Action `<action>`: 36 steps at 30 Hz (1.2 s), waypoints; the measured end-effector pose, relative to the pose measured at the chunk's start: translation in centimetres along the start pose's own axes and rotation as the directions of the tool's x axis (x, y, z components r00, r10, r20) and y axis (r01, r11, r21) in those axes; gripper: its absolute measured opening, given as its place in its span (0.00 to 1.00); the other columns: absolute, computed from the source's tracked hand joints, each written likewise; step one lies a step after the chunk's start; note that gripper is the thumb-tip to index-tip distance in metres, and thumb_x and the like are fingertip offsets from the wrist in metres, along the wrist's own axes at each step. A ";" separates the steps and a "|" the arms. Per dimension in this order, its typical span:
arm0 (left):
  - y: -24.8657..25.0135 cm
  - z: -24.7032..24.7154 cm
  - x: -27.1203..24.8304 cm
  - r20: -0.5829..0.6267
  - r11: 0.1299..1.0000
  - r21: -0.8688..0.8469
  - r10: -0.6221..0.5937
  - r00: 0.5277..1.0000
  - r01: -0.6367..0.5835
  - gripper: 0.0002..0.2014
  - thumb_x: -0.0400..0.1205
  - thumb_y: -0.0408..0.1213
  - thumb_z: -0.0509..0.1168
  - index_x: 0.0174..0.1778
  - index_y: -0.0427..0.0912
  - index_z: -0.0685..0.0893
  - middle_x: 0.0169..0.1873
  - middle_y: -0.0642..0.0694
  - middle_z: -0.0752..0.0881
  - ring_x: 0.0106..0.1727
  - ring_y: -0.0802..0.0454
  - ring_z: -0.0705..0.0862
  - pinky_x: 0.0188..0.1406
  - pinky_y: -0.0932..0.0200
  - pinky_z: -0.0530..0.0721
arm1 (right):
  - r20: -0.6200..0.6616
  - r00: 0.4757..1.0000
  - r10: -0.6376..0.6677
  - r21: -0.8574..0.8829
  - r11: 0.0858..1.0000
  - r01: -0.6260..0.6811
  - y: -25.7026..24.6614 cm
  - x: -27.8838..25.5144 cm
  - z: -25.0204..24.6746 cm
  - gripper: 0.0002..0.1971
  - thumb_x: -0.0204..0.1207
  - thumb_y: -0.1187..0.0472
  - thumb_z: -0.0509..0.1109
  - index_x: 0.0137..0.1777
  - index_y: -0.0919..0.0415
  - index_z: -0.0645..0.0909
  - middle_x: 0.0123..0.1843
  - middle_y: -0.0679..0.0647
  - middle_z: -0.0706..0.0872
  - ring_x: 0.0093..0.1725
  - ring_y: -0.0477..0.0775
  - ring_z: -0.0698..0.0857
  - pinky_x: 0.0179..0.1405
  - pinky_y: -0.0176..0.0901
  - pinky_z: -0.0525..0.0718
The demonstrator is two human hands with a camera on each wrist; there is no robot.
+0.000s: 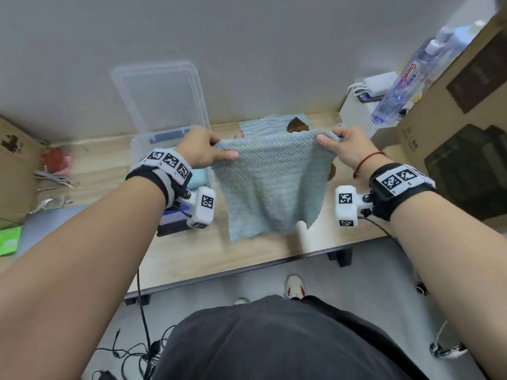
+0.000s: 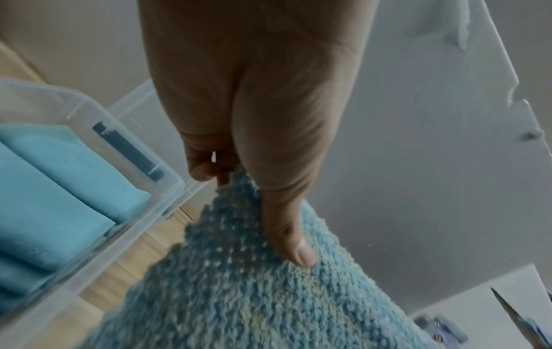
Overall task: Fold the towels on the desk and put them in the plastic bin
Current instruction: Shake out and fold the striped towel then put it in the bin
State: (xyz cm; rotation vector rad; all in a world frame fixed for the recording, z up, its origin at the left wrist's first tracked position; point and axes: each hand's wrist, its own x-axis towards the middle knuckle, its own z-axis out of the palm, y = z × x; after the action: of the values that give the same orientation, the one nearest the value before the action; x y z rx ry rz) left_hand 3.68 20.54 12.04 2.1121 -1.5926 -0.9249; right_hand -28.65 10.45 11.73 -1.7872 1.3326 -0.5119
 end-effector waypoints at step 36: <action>-7.7 22.4 -1.7 0.347 0.956 0.068 -0.291 0.892 0.285 0.37 0.76 0.58 0.70 0.73 0.33 0.76 0.73 0.35 0.77 0.73 0.39 0.76 0.69 0.48 0.72 | 0.236 0.889 0.392 0.088 0.903 -0.421 22.5 -6.2 7.2 0.22 0.77 0.50 0.75 0.45 0.74 0.83 0.35 0.56 0.77 0.36 0.51 0.74 0.40 0.43 0.73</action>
State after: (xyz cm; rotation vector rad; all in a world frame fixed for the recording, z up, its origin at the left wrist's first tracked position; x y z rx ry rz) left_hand -6.14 27.14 -8.57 2.3361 -1.4598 -1.4683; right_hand -38.79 16.68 -9.62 -1.3537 1.4325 -0.1679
